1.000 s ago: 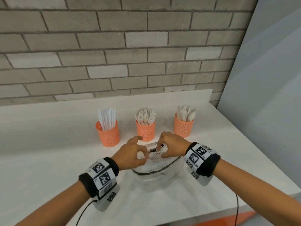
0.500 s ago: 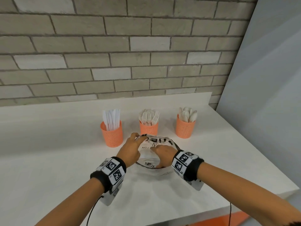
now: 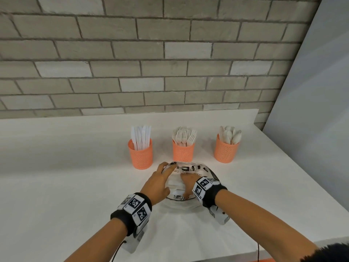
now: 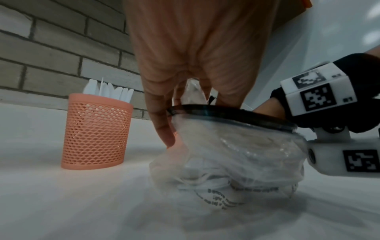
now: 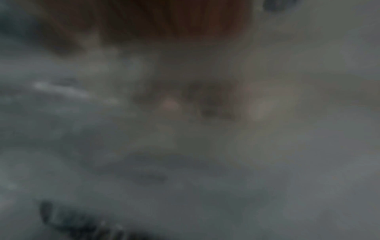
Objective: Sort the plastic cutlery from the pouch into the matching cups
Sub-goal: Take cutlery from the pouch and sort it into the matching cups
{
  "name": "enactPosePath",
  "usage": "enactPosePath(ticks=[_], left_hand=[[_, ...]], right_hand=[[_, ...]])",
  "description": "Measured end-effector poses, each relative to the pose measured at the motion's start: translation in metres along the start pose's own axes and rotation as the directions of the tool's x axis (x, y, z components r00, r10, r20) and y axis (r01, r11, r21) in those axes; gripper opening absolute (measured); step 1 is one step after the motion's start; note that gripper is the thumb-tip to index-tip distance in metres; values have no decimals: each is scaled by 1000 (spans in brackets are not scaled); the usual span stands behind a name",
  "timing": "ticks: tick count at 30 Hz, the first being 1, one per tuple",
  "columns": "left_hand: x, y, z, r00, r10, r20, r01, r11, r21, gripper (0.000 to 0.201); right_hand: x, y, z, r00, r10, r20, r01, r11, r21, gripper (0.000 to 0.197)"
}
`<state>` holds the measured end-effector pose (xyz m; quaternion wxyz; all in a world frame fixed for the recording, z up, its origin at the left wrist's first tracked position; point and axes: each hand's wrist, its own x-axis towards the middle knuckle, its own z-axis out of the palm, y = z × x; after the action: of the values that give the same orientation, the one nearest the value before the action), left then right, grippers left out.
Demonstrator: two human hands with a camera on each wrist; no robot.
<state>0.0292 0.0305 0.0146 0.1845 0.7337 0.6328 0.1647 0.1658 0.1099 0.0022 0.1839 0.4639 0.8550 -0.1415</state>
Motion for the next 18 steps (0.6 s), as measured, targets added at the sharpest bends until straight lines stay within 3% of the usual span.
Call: enactPosePath(ticks=[7, 18], left_hand=[[-2, 2, 3, 998, -58, -29, 58, 998, -22, 82], [-7, 1, 7, 994, -68, -91, 72, 996, 42, 86]], right_hand=[[9, -3, 7, 1000, 29, -10, -29, 999, -43, 39], [11, 10, 14, 985, 6, -171, -7, 1000, -5, 47]])
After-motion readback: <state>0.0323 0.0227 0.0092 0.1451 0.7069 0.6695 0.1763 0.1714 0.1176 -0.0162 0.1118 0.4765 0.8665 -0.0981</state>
